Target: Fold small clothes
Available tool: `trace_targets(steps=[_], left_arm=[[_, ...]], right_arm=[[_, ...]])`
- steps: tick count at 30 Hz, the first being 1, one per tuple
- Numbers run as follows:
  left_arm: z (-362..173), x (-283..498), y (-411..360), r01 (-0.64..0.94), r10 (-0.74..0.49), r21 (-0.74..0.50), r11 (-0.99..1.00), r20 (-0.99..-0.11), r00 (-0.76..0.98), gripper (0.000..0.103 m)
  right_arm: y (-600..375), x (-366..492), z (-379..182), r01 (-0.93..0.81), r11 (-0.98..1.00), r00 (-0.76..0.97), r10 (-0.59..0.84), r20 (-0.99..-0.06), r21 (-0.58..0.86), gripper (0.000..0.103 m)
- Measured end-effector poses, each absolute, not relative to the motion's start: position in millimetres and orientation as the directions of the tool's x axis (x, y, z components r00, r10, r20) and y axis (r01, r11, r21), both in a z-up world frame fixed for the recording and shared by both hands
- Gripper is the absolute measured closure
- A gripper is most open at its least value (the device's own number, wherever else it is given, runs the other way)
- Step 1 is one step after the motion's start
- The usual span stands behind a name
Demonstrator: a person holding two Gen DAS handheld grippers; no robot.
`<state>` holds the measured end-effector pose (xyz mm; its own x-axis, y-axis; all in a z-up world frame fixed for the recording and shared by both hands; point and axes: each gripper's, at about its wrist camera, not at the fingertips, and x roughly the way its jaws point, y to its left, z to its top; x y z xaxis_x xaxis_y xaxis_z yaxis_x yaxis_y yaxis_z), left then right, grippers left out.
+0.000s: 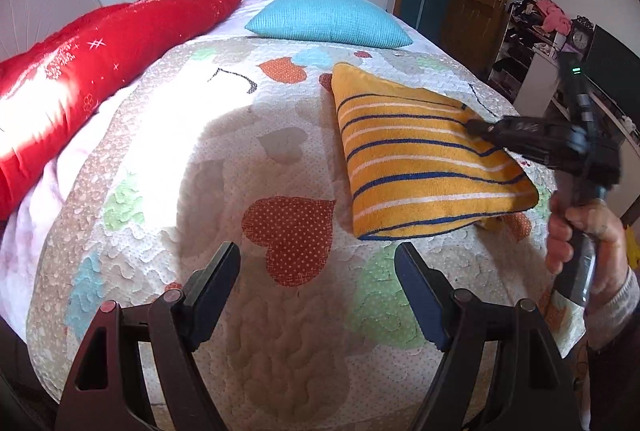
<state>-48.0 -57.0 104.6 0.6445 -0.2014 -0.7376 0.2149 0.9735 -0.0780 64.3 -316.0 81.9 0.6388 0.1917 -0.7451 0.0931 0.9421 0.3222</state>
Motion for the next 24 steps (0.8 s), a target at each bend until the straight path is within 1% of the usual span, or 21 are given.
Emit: trace_targets(steps=[1,4,5,6,7,9,12,14,15,17,20,22,23,24], left_arm=[[107,-51,-56,0.212,-0.192,-0.066,0.975,-0.729,0.656,0.024],[117,-58,-50,0.198,-0.17,-0.04,0.979,-0.695,0.699,0.022],[120,-62,-47,0.184,-0.154,-0.027,0.983,-0.674,0.722,0.016],[123,-66,-43,0.164,-0.132,-0.01,0.986,-0.644,0.754,0.01],[128,-71,-41,0.142,-0.107,0.009,0.99,-0.605,0.789,0.008],[136,-83,-39,0.103,-0.061,0.05,0.993,-0.527,0.848,0.003],[149,-98,-40,0.077,-0.037,0.073,0.994,-0.438,0.898,0.001],[158,-105,-41,0.056,-0.018,0.089,0.994,-0.385,0.923,0.0],[161,-108,-42,0.043,-0.003,0.1,0.994,-0.369,0.929,0.0],[169,-113,-44,0.005,0.035,0.115,0.993,-0.341,0.939,0.0],[178,-127,-42,-0.065,0.084,0.078,0.995,-0.273,0.958,0.0],[182,-138,-41,-0.04,0.048,0.036,0.999,-0.245,0.968,0.0],[183,-140,-42,-0.012,0.018,0.024,1.0,-0.252,0.968,0.0],[184,-141,-44,0.016,-0.009,0.024,1.0,-0.277,0.961,0.0]], right_arm=[[-323,70,72,0.117,0.936,0.634,0.188,-0.751,0.332,0.081],[-343,66,67,0.151,0.885,0.646,0.249,-0.721,0.441,0.081],[-344,61,71,0.154,0.884,0.648,0.246,-0.721,0.441,0.08],[-342,54,76,0.156,0.89,0.656,0.231,-0.718,0.429,0.078],[-340,47,82,0.159,0.901,0.665,0.205,-0.718,0.404,0.068],[-333,31,93,0.163,0.922,0.674,0.156,-0.722,0.352,0.052],[-324,0,106,0.141,0.937,0.708,0.129,-0.694,0.319,0.051],[-318,-22,113,0.136,0.946,0.73,0.106,-0.675,0.296,0.047],[-314,-34,115,0.133,0.948,0.74,0.099,-0.665,0.289,0.044],[-307,-56,118,0.126,0.952,0.755,0.091,-0.649,0.28,0.043],[-298,-83,121,0.125,0.954,0.77,0.079,-0.633,0.271,0.039],[-294,-97,123,0.127,0.954,0.777,0.074,-0.625,0.271,0.036],[-292,-102,124,0.127,0.953,0.779,0.075,-0.623,0.274,0.036],[-288,-107,125,0.125,0.953,0.78,0.078,-0.621,0.277,0.035]])
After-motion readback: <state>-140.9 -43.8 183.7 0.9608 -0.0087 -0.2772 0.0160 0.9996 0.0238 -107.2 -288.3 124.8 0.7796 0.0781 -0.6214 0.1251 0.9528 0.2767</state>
